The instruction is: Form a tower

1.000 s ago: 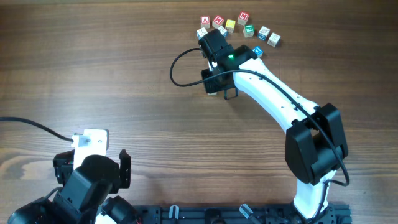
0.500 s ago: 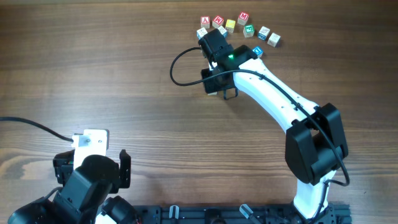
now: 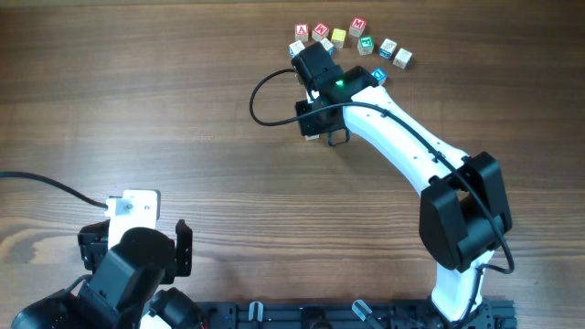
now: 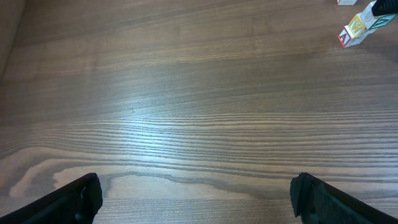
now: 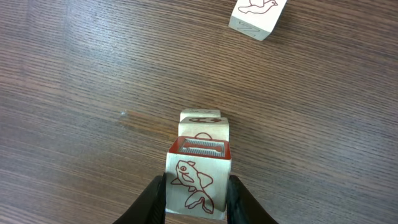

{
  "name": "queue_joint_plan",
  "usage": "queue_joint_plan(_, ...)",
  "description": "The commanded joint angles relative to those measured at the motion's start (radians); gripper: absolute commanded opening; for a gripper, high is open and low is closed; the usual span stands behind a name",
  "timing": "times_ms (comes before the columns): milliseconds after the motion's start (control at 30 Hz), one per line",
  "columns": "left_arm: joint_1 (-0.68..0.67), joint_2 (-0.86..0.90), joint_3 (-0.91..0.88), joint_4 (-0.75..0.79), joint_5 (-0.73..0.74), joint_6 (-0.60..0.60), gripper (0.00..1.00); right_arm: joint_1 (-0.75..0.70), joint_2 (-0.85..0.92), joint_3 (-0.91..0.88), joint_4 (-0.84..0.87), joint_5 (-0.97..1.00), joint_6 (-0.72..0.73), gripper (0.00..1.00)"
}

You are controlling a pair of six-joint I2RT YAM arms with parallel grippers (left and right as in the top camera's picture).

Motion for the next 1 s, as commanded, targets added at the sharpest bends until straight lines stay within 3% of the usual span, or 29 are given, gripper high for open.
queue_joint_plan(0, -0.001, -0.004, -0.003, 0.002, 0.001, -0.013, 1.00, 0.003, 0.016, -0.003, 0.000, -0.006, 0.005, 0.24)
queue_joint_plan(667, -0.001, -0.004, -0.002, 0.002, 0.001, -0.013, 1.00, 0.003, 0.008, 0.037, -0.008, -0.005, -0.079, 0.21)
queue_joint_plan(733, -0.001, -0.004, -0.002, 0.002, 0.001, -0.013, 1.00, 0.003, 0.008, 0.037, -0.004, -0.005, -0.079, 0.40)
queue_joint_plan(767, -0.001, -0.004, -0.003, 0.002, 0.001, -0.013, 1.00, 0.003, 0.008, 0.037, -0.002, -0.005, -0.078, 0.55)
queue_joint_plan(800, -0.001, -0.004, -0.002, 0.002, 0.001, -0.013, 1.00, 0.003, 0.008, 0.037, 0.000, -0.005, -0.077, 0.88)
queue_joint_plan(833, -0.001, -0.004, -0.003, 0.002, 0.001, -0.013, 1.00, 0.003, 0.008, 0.039, -0.001, -0.005, -0.071, 0.99)
queue_joint_plan(967, -0.001, -0.004, -0.002, 0.002, 0.001, -0.013, 1.00, 0.003, 0.012, 0.039, -0.004, -0.006, 0.078, 1.00)
